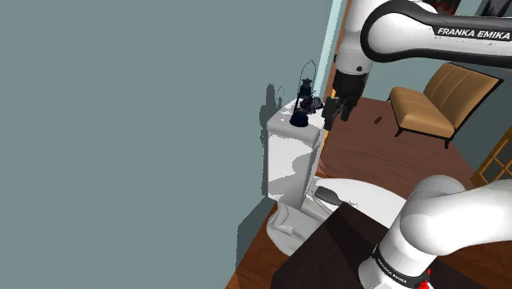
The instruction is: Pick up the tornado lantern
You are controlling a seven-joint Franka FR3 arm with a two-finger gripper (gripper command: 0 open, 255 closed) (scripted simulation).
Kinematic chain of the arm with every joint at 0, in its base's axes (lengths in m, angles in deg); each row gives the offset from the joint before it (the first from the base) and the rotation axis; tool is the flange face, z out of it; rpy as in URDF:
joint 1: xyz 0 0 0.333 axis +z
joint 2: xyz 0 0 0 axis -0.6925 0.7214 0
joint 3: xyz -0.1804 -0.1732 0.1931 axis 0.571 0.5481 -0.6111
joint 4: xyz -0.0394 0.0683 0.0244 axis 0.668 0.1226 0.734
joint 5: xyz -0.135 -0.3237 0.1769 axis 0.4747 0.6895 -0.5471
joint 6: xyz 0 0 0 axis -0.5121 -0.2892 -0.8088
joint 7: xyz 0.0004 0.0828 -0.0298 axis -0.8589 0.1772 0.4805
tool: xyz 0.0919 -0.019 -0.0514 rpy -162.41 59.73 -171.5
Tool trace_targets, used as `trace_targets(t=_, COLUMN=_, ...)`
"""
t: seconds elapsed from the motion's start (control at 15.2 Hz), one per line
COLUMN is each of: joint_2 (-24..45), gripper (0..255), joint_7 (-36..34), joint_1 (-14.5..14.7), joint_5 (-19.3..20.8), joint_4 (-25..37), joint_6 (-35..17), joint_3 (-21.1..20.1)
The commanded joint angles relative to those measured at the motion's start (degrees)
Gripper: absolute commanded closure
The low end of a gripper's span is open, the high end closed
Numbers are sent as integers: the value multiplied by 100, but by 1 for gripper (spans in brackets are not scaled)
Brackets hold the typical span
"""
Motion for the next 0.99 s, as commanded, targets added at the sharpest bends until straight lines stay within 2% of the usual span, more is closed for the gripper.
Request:
trace_targets(t=0.0, joint_2=0, gripper=0, joint_7=0, joint_1=0, joint_5=0, joint_4=0, joint_6=0, joint_3=0)
trace_targets(t=0.46, joint_2=1166, gripper=0, joint_7=-871, joint_1=-446, joint_5=96, joint_4=775, joint_6=-945, joint_3=-80)
trace_targets(t=0.92, joint_2=2256, gripper=0, joint_7=-1731, joint_1=-867, joint_5=287, joint_4=1782, joint_6=-1564, joint_3=-102)
